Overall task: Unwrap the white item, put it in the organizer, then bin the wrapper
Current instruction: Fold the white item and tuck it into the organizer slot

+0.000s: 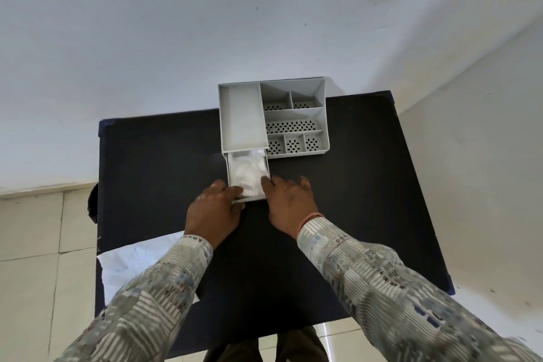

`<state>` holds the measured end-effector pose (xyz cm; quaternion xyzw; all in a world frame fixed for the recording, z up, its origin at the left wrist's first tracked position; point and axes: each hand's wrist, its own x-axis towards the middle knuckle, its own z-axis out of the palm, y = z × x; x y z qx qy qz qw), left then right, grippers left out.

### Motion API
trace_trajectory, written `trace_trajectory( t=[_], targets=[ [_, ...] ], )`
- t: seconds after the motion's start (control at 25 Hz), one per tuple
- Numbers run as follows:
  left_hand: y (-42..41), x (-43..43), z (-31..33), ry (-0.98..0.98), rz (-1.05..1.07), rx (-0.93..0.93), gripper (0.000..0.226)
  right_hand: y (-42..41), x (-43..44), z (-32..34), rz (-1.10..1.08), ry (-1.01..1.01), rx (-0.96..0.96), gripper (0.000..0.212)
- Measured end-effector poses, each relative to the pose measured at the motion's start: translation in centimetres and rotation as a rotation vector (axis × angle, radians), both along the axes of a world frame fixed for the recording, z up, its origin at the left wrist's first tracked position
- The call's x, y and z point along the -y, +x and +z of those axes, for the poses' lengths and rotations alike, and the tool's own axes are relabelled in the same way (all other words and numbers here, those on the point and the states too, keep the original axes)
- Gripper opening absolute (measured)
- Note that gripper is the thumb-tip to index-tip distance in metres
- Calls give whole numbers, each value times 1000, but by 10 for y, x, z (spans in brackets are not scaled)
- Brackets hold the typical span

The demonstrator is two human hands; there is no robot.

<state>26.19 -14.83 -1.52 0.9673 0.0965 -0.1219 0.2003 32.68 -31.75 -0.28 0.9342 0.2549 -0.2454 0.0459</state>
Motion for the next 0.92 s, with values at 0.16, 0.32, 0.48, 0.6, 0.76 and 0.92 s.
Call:
trace_trajectory(
  t=[0.16,0.32,0.48,0.6,0.76,0.92],
  targets=[
    [31,-5,3,22,10,1,32,33,-9,3,-33,-9,0,66],
    [54,-13,-1,9,22,-15,35,55,-18,0,-96,29,5,55],
    [62,-16,-2,-46,101,43,36,57,-15,-11,-135,135,39,52],
    [45,-13,3,-175,245,174,32,36,-3,-14,-275,392,105,52],
    [28,-8,2,-516,740,97,8,13,-6,0,-1089,911,-339,50],
    [45,-2,19,-1170,1146,-27,17,32,-27,11,-1563,1190,-859,50]
  ],
)
